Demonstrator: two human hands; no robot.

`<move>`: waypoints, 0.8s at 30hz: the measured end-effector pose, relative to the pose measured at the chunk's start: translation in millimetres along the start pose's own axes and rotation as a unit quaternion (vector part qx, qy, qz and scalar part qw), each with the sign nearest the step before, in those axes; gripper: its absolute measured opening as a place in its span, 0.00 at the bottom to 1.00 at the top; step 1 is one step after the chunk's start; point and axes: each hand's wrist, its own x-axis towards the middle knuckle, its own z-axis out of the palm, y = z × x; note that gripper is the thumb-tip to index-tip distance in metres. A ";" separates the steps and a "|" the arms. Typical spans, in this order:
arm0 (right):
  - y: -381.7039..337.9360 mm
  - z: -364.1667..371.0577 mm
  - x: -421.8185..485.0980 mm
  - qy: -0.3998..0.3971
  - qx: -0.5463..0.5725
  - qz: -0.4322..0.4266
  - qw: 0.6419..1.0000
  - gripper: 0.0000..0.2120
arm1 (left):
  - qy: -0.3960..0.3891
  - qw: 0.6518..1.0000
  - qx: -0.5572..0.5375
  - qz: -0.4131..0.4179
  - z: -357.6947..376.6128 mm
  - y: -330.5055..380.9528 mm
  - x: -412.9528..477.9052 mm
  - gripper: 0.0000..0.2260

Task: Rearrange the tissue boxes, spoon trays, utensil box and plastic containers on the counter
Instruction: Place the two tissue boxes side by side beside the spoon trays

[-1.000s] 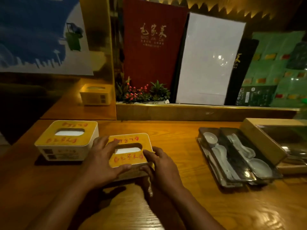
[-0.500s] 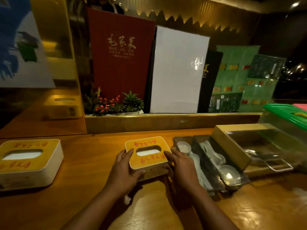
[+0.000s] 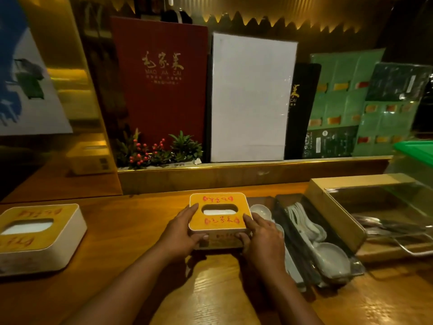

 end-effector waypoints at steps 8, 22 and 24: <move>1.2 -0.7 1.1 -0.007 0.014 0.004 1.000 0.28 | -0.009 0.999 -0.028 -0.011 -0.3 4.0 -2.5 0.43; -5.0 -12.5 0.9 -0.058 0.051 0.000 0.997 0.31 | -0.025 0.999 -0.046 -0.008 -11.8 11.6 -16.7 0.46; -14.8 -17.2 -3.1 -0.033 0.040 -0.008 0.999 0.31 | -0.012 1.000 -0.027 0.009 -22.9 8.5 -20.8 0.48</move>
